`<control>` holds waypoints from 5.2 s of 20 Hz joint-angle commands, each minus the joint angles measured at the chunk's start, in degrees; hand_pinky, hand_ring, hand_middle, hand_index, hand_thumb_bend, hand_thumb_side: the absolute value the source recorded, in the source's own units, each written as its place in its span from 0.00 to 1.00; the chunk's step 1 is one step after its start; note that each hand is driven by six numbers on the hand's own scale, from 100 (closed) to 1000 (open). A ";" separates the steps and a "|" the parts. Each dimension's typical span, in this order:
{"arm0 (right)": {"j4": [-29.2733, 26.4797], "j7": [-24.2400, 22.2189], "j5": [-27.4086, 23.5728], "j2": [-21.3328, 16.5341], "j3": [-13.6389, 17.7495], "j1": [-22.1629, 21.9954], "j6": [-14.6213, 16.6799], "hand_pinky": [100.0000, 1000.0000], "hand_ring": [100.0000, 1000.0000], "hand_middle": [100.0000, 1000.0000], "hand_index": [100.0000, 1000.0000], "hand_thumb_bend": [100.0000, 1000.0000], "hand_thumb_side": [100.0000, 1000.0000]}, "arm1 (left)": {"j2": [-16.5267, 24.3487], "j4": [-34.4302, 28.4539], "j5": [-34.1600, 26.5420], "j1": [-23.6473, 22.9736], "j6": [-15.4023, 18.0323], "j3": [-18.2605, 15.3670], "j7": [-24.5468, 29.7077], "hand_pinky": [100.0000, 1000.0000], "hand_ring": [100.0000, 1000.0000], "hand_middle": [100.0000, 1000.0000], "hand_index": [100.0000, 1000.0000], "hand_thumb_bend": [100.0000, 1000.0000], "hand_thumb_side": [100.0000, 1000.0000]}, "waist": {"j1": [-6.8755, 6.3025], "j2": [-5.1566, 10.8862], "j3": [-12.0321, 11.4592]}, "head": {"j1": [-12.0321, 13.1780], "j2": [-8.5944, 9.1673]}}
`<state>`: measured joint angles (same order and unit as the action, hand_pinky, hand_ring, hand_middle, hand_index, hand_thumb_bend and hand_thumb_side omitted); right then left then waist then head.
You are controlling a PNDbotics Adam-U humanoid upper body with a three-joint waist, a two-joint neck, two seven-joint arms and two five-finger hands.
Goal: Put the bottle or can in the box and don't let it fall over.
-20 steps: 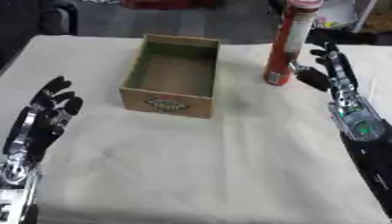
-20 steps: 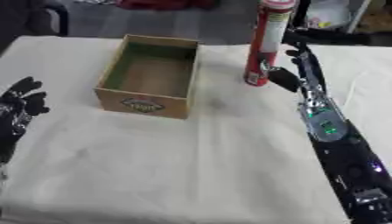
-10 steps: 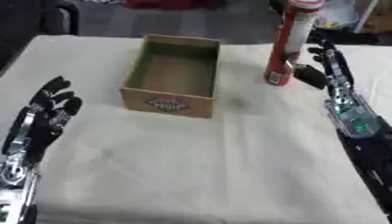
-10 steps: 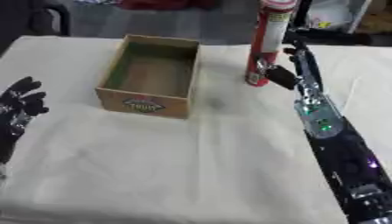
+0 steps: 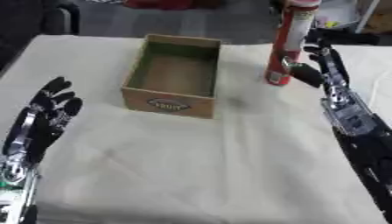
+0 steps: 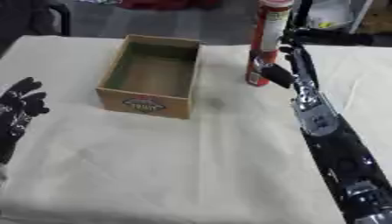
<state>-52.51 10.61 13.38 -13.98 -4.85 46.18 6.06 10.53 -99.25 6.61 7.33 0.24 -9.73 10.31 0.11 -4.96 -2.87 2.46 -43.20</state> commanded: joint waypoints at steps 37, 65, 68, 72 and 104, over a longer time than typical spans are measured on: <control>2.97 10.32 2.28 -0.74 2.84 2.09 -4.23 0.99 1.00 1.00 1.00 0.44 0.29 | 0.59 -1.00 -0.16 0.92 0.27 0.00 0.27 0.74 0.87 0.86 0.96 0.68 0.62 | -1.04 -0.23 -0.86 | -0.32 0.67; 8.56 8.99 -1.76 -0.40 4.70 5.71 -2.76 1.00 1.00 1.00 1.00 0.46 0.27 | 0.89 -1.24 -0.14 2.33 0.48 0.54 0.82 0.74 0.87 0.86 0.96 0.68 0.62 | -0.86 -1.75 -3.72 | -1.91 2.11; 9.42 9.74 -2.03 -0.51 5.16 6.07 -2.77 1.00 1.00 1.00 1.00 0.46 0.27 | 0.92 -1.26 -0.16 2.41 0.49 0.56 0.85 0.74 0.87 0.86 0.96 0.68 0.62 | -0.79 -1.90 -4.02 | -2.02 2.27; 10.12 10.42 -2.36 -0.88 5.46 6.26 -2.61 1.00 1.00 0.99 1.00 0.46 0.27 | 0.96 -1.28 -0.18 2.41 0.48 0.53 0.83 0.74 0.87 0.86 0.96 0.68 0.62 | -0.67 -2.00 -4.23 | -2.07 2.35; 13.46 14.11 -4.27 -2.52 7.51 8.47 -1.97 1.00 0.99 0.99 1.00 0.44 0.28 | 1.28 -1.46 -0.19 3.03 0.52 0.72 1.09 0.74 0.87 0.86 0.96 0.69 0.62 | 0.11 -2.87 -6.20 | -2.99 4.02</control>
<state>-38.70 24.36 9.58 -14.89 2.31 53.07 4.01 10.55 -99.30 6.59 9.61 0.68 -9.02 11.29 -0.19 -7.80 -9.06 -0.29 -39.88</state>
